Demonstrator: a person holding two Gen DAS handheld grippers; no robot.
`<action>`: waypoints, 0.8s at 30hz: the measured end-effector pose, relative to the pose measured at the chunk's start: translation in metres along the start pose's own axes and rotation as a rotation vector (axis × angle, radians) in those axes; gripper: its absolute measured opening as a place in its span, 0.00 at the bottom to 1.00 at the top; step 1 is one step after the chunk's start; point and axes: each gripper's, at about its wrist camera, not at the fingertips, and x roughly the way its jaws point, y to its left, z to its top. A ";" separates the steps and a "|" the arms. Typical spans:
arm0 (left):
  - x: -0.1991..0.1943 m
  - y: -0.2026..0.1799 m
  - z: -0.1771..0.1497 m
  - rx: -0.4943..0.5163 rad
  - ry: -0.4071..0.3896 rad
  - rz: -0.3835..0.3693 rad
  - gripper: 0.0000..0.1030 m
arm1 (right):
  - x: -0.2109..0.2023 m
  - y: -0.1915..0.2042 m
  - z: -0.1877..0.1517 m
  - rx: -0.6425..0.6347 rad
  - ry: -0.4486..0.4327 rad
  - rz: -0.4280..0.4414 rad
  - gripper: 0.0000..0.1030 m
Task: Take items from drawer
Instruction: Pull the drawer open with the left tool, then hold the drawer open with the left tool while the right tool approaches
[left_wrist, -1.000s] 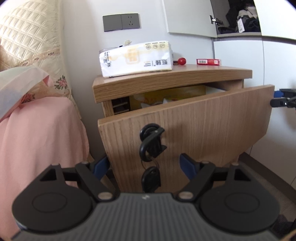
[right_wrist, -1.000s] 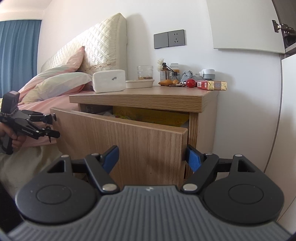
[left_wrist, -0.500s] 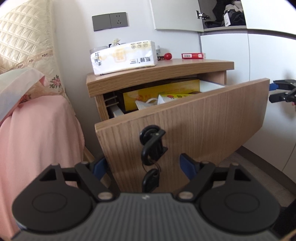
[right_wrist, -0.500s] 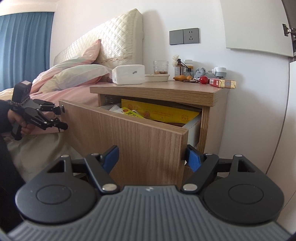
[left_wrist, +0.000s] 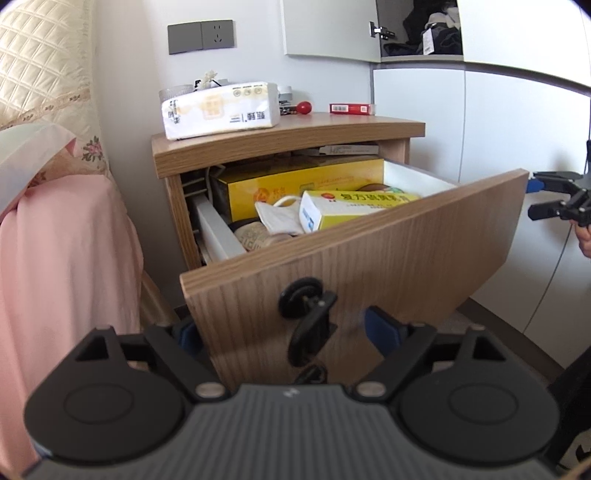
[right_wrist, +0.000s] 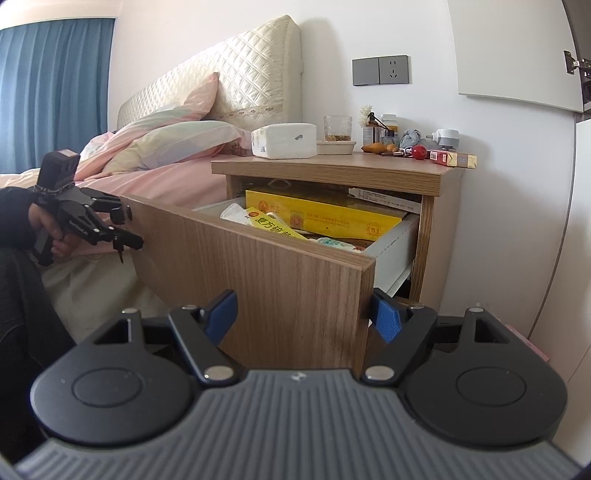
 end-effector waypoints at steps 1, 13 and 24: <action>-0.002 0.000 0.000 -0.008 -0.001 0.004 0.85 | 0.000 0.001 0.002 -0.009 0.004 -0.008 0.77; -0.031 -0.008 0.004 -0.033 -0.090 0.053 0.89 | -0.013 0.011 0.020 0.027 -0.054 -0.089 0.77; -0.049 -0.015 0.023 -0.134 -0.148 0.164 0.91 | -0.037 0.053 0.047 0.104 -0.188 -0.202 0.77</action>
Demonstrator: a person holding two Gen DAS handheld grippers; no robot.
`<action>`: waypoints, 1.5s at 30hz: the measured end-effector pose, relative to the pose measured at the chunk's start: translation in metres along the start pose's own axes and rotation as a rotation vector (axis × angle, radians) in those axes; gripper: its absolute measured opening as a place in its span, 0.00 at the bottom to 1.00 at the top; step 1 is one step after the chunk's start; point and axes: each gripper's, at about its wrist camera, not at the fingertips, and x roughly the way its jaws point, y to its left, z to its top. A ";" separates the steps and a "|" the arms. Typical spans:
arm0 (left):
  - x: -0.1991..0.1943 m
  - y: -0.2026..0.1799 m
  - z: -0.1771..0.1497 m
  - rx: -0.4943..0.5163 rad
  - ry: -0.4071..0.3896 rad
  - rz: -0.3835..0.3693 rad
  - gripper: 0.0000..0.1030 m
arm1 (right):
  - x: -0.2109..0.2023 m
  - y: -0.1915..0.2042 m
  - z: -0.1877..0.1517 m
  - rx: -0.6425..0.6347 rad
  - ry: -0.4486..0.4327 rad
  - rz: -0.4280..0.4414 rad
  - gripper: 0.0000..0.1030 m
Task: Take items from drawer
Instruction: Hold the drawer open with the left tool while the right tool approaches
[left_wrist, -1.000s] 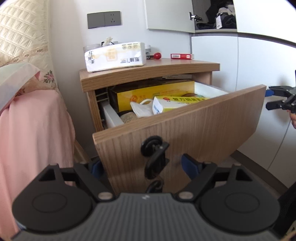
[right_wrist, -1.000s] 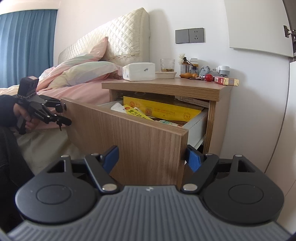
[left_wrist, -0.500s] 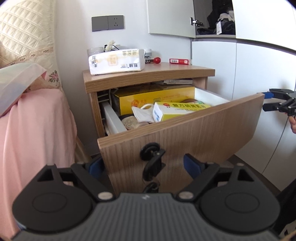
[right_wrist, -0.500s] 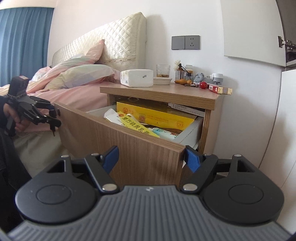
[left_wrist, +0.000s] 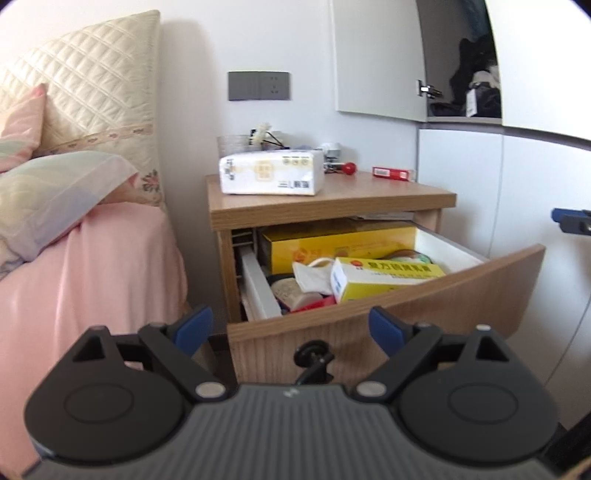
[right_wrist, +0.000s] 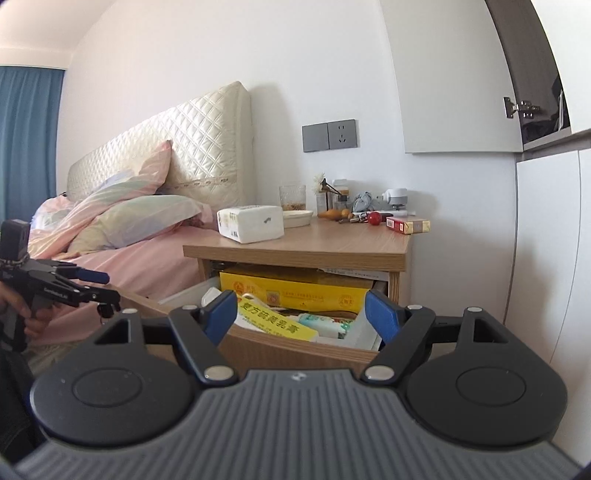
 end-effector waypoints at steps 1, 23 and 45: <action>0.000 -0.002 0.001 -0.003 0.000 0.012 0.91 | 0.001 0.006 0.001 0.007 0.003 -0.009 0.77; -0.025 -0.039 -0.006 -0.178 -0.037 0.205 0.98 | 0.037 0.093 -0.014 0.156 0.044 -0.049 0.77; -0.032 -0.050 -0.022 -0.113 -0.042 0.146 1.00 | 0.052 0.123 -0.024 0.131 0.016 -0.089 0.80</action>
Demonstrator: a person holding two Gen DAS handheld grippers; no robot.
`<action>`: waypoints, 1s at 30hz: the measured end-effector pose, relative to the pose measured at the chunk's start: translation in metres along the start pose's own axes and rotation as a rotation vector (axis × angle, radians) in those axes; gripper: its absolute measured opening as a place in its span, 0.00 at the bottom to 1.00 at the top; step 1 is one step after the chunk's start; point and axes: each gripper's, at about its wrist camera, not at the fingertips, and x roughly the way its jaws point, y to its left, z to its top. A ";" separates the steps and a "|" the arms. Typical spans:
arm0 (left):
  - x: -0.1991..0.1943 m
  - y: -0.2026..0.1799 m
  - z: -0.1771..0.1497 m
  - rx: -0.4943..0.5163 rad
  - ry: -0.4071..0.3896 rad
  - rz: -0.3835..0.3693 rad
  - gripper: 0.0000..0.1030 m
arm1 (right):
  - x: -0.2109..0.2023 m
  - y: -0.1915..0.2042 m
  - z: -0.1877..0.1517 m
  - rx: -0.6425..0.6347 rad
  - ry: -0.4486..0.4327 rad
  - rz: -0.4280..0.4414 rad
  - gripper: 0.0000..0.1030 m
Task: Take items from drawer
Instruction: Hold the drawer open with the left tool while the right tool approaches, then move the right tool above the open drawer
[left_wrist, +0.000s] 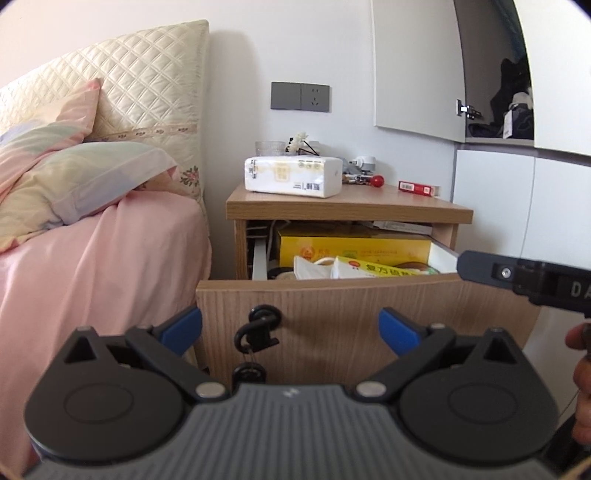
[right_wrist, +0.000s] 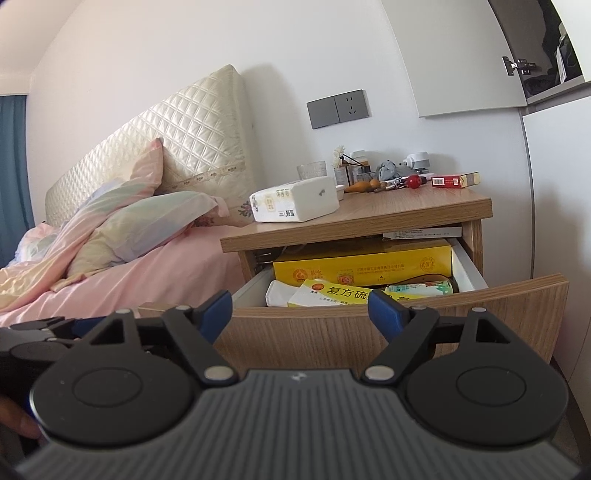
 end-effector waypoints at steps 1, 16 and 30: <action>0.000 0.000 0.000 0.000 0.000 -0.001 1.00 | 0.000 0.000 0.000 -0.001 0.000 -0.002 0.80; -0.001 -0.005 -0.001 0.016 0.001 -0.011 1.00 | 0.001 -0.002 -0.001 0.001 0.011 0.017 0.95; 0.001 -0.004 -0.001 0.017 -0.002 -0.008 1.00 | 0.001 0.000 -0.003 -0.013 0.010 -0.018 0.95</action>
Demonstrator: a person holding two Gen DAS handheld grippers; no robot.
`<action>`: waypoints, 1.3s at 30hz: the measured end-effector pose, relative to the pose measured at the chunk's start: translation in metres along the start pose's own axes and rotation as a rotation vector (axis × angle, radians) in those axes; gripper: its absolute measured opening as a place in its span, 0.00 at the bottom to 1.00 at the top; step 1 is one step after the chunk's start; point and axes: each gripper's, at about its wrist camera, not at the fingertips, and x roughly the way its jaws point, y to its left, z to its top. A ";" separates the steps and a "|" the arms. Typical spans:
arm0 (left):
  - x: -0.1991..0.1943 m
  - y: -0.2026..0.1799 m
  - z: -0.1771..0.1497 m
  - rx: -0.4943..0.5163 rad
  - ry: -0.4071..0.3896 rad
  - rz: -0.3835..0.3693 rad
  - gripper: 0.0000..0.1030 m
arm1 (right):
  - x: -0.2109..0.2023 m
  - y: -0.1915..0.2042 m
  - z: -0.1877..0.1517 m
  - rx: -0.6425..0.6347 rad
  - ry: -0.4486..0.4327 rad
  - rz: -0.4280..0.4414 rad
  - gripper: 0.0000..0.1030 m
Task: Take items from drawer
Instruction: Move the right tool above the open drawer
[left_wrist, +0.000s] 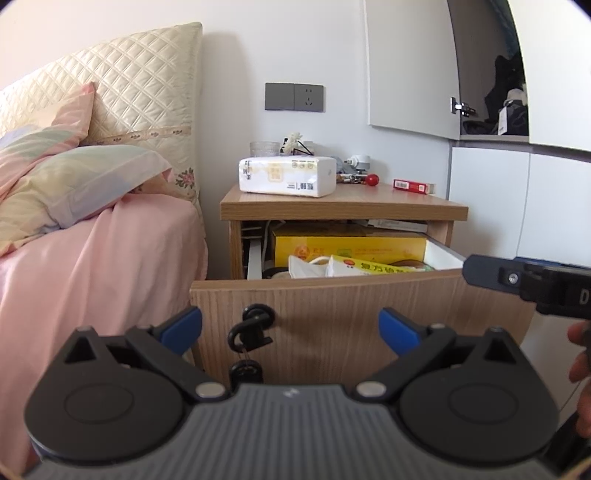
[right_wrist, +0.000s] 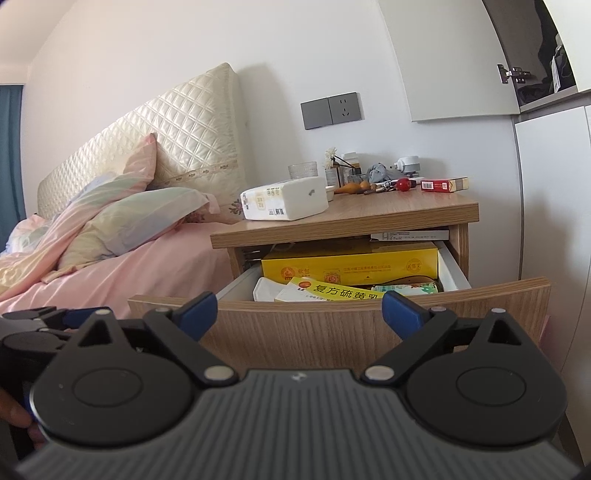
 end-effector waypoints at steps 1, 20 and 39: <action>0.000 0.001 0.001 0.000 0.000 0.000 1.00 | 0.000 0.000 0.000 0.000 0.001 -0.001 0.95; 0.000 0.002 0.001 0.008 0.001 -0.005 1.00 | -0.002 -0.002 0.000 0.001 0.002 0.006 0.95; -0.001 -0.002 0.000 0.012 -0.001 -0.003 1.00 | -0.004 -0.004 0.002 0.007 -0.003 0.000 0.95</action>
